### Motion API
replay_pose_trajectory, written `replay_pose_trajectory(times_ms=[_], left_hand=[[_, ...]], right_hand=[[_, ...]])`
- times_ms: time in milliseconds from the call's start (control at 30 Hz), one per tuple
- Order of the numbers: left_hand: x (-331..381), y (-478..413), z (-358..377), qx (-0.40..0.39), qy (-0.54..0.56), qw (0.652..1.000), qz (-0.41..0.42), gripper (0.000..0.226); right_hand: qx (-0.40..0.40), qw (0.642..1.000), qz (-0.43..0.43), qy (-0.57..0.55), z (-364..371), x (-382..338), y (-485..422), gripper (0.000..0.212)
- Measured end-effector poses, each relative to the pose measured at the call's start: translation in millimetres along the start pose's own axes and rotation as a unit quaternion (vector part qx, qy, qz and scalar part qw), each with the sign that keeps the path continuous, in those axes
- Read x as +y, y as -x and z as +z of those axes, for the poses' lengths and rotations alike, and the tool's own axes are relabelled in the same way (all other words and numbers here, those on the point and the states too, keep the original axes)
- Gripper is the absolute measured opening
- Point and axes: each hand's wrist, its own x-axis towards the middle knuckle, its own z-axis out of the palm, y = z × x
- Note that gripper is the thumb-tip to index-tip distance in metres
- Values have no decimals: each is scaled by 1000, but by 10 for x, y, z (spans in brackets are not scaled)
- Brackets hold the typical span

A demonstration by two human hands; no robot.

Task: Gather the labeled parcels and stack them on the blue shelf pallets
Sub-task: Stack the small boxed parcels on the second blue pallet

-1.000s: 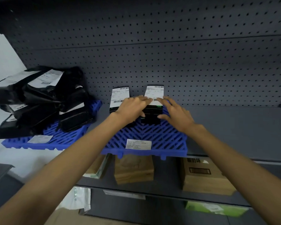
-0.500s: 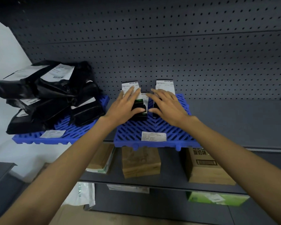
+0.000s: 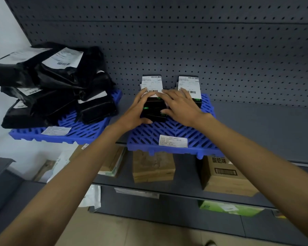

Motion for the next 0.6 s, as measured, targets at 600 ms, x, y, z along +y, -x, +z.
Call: replay_pose_trajectory(times_ms=[600], left_hand=[[-178,-96,-154,20,7,999,44,81]], right_hand=[[-1,998,-45,46,-143,-184,-173,76]])
